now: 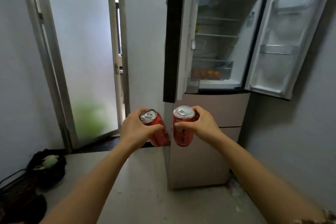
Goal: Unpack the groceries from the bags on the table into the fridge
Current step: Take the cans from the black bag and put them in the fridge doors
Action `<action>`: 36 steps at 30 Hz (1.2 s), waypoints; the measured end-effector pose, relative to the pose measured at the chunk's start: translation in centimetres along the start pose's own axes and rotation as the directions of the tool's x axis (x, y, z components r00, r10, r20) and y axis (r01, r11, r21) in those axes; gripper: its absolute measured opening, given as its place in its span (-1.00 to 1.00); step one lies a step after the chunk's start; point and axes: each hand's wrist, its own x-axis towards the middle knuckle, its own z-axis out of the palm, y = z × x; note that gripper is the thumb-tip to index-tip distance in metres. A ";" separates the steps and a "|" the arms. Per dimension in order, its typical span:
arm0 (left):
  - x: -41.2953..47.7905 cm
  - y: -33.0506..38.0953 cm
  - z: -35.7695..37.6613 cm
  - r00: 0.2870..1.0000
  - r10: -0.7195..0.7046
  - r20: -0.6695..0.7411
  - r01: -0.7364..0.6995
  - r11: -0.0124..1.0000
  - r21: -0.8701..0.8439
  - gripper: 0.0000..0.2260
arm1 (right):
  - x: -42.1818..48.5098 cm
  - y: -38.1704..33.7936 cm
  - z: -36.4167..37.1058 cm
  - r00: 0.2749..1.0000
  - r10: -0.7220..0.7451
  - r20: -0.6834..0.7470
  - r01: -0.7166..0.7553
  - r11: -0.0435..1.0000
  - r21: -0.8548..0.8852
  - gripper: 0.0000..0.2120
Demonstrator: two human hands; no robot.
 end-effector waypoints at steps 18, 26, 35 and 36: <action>25.8 6.2 19.4 0.940 0.335 -0.063 -0.331 0.941 0.062 -0.36 | 27.4 6.1 -16.3 0.975 -0.072 -0.210 0.091 0.993 0.080 -0.49; 32.1 8.5 24.5 0.892 0.439 -0.103 -0.400 0.876 0.269 -0.39 | 39.6 9.3 -19.6 0.965 -0.189 -0.181 0.224 0.954 0.198 -0.48; 37.2 9.3 29.5 0.931 0.326 -0.164 -0.166 0.779 0.605 -0.38 | 49.8 13.1 -19.6 0.949 -0.294 0.114 0.257 0.930 0.263 -0.42; 37.5 9.3 30.0 0.939 0.302 -0.165 -0.135 0.763 0.632 -0.39 | 50.6 13.3 -19.5 0.942 -0.297 0.154 0.250 0.932 0.264 -0.42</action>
